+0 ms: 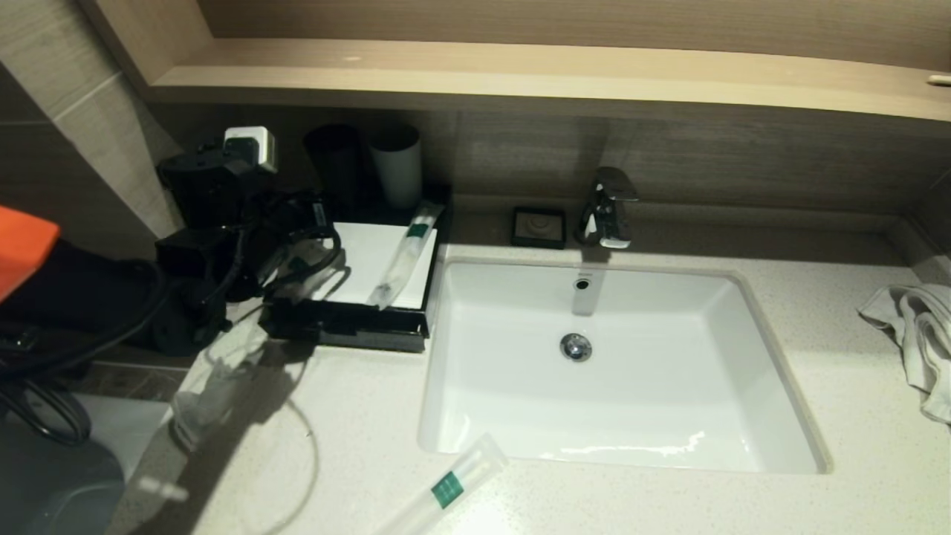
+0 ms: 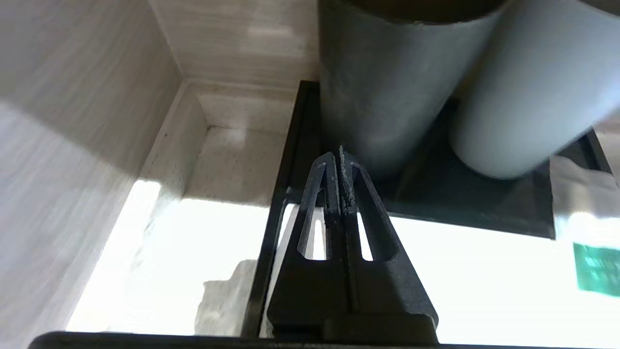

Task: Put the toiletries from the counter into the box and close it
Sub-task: Place the cup on the storage box, then open the drawer

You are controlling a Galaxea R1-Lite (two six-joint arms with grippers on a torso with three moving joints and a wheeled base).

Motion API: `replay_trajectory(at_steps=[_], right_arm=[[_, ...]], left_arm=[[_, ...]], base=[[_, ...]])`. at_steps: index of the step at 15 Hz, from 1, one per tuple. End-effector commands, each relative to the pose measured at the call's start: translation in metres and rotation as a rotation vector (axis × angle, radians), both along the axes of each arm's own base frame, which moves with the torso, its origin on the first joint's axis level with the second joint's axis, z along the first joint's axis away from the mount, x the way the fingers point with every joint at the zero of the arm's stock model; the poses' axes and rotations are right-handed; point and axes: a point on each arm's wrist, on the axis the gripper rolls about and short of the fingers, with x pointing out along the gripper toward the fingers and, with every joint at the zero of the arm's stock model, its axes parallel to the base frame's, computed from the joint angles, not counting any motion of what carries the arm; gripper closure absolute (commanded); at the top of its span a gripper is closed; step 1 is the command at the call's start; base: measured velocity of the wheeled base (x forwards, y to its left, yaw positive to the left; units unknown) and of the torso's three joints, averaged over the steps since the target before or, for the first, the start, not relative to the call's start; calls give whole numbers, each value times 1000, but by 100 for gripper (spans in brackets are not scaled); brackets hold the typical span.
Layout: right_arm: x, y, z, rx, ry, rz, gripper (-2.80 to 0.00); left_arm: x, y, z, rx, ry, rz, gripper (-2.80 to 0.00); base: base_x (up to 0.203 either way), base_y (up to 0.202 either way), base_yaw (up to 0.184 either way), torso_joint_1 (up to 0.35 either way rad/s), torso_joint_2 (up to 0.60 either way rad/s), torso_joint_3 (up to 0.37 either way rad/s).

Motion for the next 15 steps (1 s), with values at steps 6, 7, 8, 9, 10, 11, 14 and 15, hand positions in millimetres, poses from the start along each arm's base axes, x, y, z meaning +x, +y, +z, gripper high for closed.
replay_trajectory(at_steps=[6, 7, 8, 9, 10, 11, 14, 15], right_arm=[[0, 0, 0, 0, 0, 1, 0], [0, 0, 0, 0, 0, -1, 0], [0, 0, 0, 0, 0, 1, 0], [0, 0, 0, 0, 0, 1, 0], [0, 0, 0, 0, 0, 1, 0], [0, 0, 0, 0, 0, 1, 0], [0, 0, 0, 0, 0, 0, 0], [0, 0, 0, 0, 0, 1, 0]], left_arm=[[-61, 11, 7, -1, 18, -13, 0], [-69, 11, 7, -3, 21, -19, 0], [-79, 11, 7, -4, 22, -27, 0], [-89, 11, 8, -4, 24, -35, 0], [-96, 12, 7, -4, 27, -41, 0], [-105, 12, 5, -2, 34, -49, 0], [-123, 6, -7, 11, 82, -92, 0], [-130, 2, -11, 13, 95, -117, 0]], base=[[0, 0, 0, 0, 0, 0], [0, 0, 0, 0, 0, 0], [0, 0, 0, 0, 0, 0], [0, 0, 0, 0, 0, 0], [0, 0, 0, 0, 0, 0], [0, 0, 0, 0, 0, 0], [0, 0, 0, 0, 0, 0], [0, 0, 0, 0, 0, 0]])
